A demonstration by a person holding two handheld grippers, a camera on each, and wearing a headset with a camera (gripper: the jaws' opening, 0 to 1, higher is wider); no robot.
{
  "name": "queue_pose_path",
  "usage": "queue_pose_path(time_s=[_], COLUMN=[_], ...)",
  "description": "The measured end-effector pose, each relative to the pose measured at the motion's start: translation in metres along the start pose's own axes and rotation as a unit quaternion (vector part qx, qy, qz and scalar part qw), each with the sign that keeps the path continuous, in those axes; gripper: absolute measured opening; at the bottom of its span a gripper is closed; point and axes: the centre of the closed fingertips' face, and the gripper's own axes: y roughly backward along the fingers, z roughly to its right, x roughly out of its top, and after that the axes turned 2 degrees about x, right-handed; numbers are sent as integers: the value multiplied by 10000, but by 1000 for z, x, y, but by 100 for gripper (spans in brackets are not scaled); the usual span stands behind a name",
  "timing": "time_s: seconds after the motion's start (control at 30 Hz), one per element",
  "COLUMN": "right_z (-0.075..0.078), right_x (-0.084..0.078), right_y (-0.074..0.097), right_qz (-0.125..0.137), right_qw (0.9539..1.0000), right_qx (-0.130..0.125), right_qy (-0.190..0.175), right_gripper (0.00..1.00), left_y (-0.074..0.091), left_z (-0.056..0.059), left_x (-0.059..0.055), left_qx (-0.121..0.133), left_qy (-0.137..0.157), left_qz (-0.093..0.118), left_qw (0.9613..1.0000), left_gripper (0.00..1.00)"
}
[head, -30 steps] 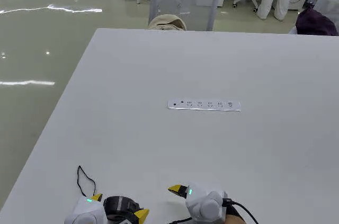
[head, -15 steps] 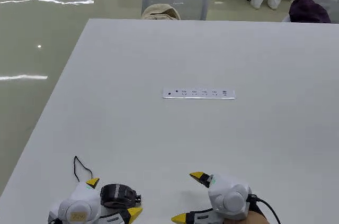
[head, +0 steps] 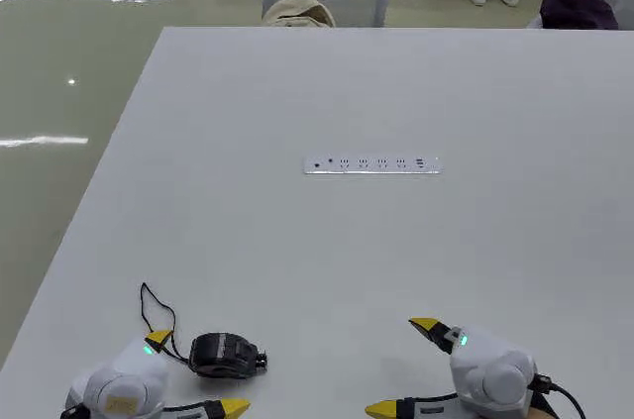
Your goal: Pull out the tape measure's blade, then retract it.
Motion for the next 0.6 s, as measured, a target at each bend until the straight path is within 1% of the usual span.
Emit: queue_pose_path(time_s=[0.07, 0.1, 0.13, 0.17, 0.23, 0.3, 0.37, 0.4, 0.5, 0.53, 0.6], right_z=[1, 2, 2, 2, 0, 0, 0, 0, -4, -4, -5], right_x=[-4, -5, -6, -7, -8, -8, -6, -6, -9, -9, -11], right_y=[6, 8, 10, 14, 19, 24, 29, 31, 34, 35, 38], right_qz=[-32, -37, -39, -35, -53, 3, 83, 121, 114, 129, 140], right_qw=[10000, 9999, 9999, 9998, 9998, 9997, 9996, 9995, 9997, 9997, 9996], right_qx=[-74, -117, -144, -175, -203, -237, -253, -247, -195, -178, -171], right_qy=[-18, -15, -16, -33, -55, -80, -122, -137, -101, -139, -197], right_gripper=[88, 88, 89, 89, 90, 91, 91, 92, 92, 93, 94], left_y=[4, 5, 5, 8, 11, 13, 14, 16, 18, 18, 22], left_z=[1, 0, -4, -3, -2, -3, -7, -8, -8, -9, -7], left_x=[-1, 1, 5, 5, 3, 1, 1, 1, -1, -3, -3], left_qx=[-9, 36, 138, 115, 23, 40, 103, 79, 45, 64, 37], left_qy=[-14, -66, -132, -115, -44, -43, 19, 45, 41, 45, 74], left_qz=[17, 112, 270, 312, 297, 309, 338, 351, 334, 298, 312], left_qw=[10000, 9999, 9995, 9994, 9995, 9995, 9994, 9993, 9994, 9995, 9995], left_gripper=[92, 92, 92, 92, 93, 94, 94, 95, 98, 99, 99])
